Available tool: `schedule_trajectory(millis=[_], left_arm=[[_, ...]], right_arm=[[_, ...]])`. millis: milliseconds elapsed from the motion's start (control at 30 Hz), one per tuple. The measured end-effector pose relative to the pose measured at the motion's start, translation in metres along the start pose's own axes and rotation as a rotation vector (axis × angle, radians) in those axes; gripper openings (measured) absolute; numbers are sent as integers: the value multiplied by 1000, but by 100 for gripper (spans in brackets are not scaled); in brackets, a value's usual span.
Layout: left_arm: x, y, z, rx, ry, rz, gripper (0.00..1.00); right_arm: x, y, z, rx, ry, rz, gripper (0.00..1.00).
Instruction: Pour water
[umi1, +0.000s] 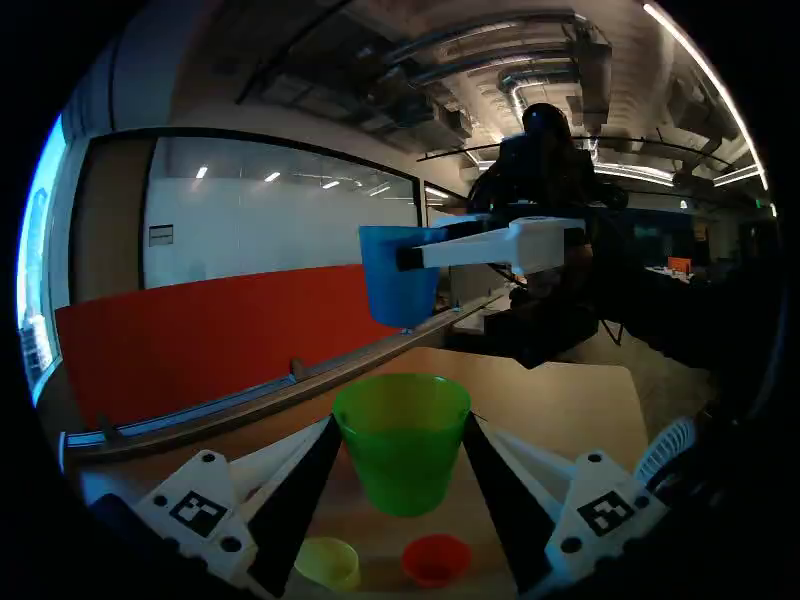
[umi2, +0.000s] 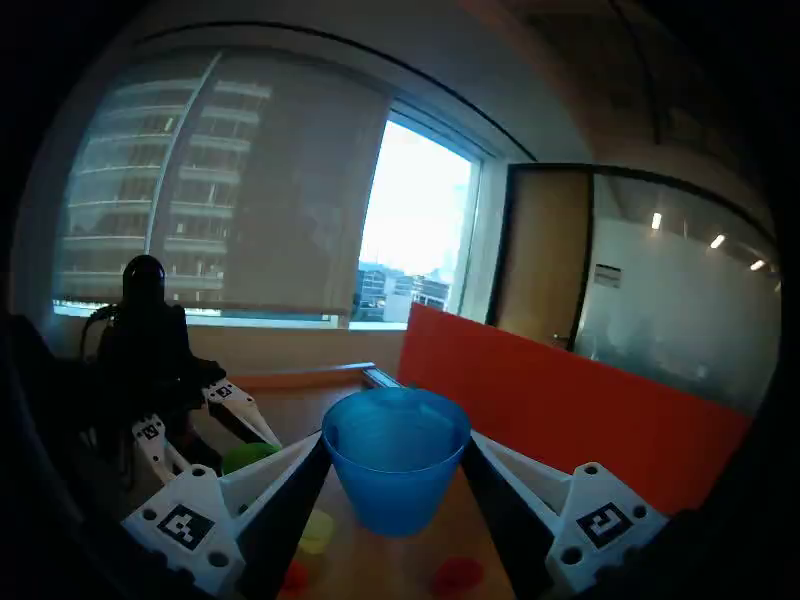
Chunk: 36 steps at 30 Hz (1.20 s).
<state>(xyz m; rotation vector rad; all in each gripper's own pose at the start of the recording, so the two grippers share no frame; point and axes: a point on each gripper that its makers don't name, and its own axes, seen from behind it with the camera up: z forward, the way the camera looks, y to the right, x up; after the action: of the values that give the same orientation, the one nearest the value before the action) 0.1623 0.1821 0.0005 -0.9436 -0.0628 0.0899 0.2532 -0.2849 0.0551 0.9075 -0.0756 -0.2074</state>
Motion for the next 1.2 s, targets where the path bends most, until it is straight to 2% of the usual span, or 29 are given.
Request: schedule_trajectory(millis=[100, 367, 600, 867, 1200], left_arm=[[-1, -1, 0, 2, -5, 2, 85], [-8, -5, -2, 9, -26, 5, 85], [-23, -7, -4, 17, -68, 13, 85], [-43, -13, -12, 29, -122, 15, 85], [-75, -16, -23, 36, -196, 13, 85]], right_arm=[[-5, 1, -1, 0, -8, 30, 90], [-23, 1, -4, 8, -53, 62, 90], [-48, -2, -6, 26, -111, 90, 90], [-74, -1, -7, 38, -172, 103, 90], [-112, 2, -8, 40, -262, 84, 90]])
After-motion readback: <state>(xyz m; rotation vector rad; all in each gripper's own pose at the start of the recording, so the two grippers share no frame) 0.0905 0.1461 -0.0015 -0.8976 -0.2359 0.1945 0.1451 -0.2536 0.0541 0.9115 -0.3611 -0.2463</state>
